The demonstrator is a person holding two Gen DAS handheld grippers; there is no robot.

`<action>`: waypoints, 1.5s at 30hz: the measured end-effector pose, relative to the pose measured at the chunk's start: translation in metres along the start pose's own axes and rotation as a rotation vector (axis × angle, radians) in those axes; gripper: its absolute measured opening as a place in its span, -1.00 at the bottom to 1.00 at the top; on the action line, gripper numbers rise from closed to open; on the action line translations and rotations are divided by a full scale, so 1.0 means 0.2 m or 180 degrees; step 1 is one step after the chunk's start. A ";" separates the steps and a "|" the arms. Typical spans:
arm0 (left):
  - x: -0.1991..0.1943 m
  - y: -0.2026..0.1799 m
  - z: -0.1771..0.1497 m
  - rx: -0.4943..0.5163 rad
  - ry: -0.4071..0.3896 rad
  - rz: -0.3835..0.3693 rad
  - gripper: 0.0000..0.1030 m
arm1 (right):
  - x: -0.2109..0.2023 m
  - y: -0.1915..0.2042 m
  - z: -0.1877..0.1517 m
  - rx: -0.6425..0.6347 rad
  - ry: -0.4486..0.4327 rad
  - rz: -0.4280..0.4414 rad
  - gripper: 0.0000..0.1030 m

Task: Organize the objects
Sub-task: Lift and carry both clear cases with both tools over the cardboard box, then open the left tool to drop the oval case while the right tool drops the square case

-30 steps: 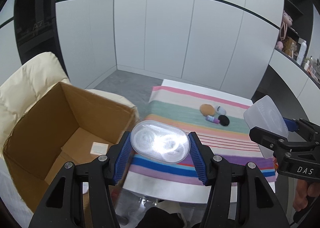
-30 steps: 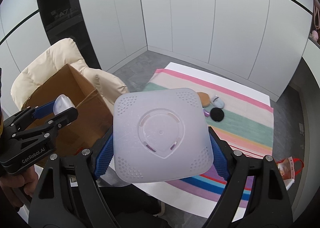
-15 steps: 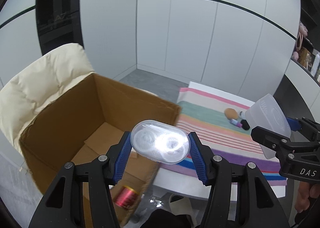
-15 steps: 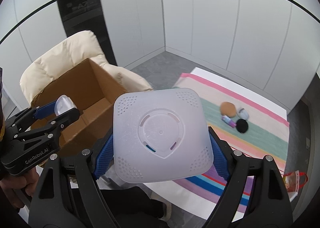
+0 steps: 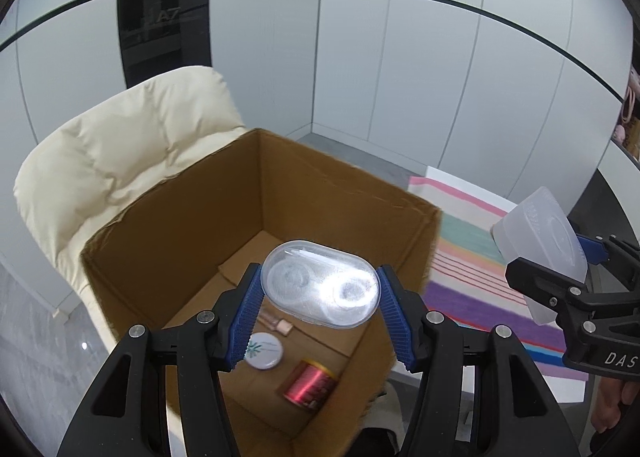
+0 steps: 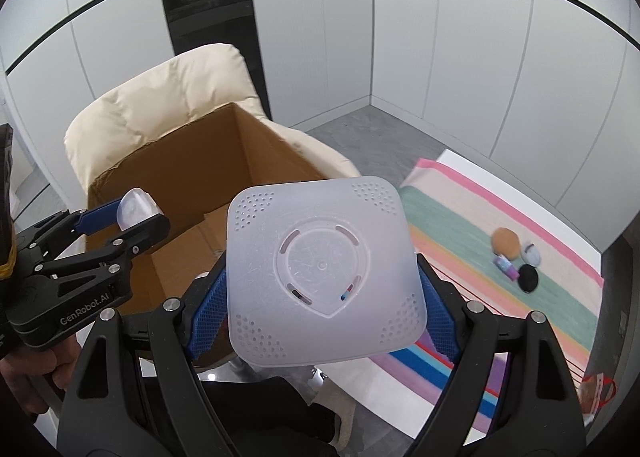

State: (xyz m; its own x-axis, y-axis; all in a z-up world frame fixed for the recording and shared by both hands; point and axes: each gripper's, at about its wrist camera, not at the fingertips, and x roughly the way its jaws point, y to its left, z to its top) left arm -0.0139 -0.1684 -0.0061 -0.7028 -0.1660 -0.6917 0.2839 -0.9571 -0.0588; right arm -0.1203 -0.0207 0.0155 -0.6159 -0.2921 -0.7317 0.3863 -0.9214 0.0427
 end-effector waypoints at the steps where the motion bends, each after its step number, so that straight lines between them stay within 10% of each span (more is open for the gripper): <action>1: -0.01 0.02 0.00 -0.0012 -0.0004 0.0025 0.12 | 0.01 0.02 0.00 -0.0017 0.0006 0.0014 0.66; 10: -0.02 0.15 -0.03 0.0015 -0.0044 0.0097 0.22 | 0.07 0.16 0.03 -0.0127 0.0038 0.0185 0.66; 12: -0.04 0.17 -0.03 0.0025 -0.0104 0.0233 0.82 | 0.09 0.19 0.04 -0.0139 0.0062 0.0204 0.66; 14: -0.09 0.21 -0.03 -0.0027 -0.0231 0.0354 1.00 | 0.10 0.22 0.05 -0.0154 0.0085 0.0218 0.66; 40: -0.22 0.68 -0.14 -0.0506 -0.0024 0.0779 1.00 | 0.28 0.63 0.11 -0.0338 0.0263 0.0523 0.68; 45: -0.20 0.70 -0.13 -0.0525 0.0007 0.0820 1.00 | 0.26 0.63 0.12 -0.0359 0.0159 0.0433 1.00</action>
State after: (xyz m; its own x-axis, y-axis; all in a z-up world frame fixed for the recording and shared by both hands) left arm 0.0712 -0.2886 -0.0061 -0.5926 -0.3974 -0.7006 0.5548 -0.8320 0.0027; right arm -0.1207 -0.1586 -0.0003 -0.5190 -0.3963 -0.7574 0.5399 -0.8389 0.0689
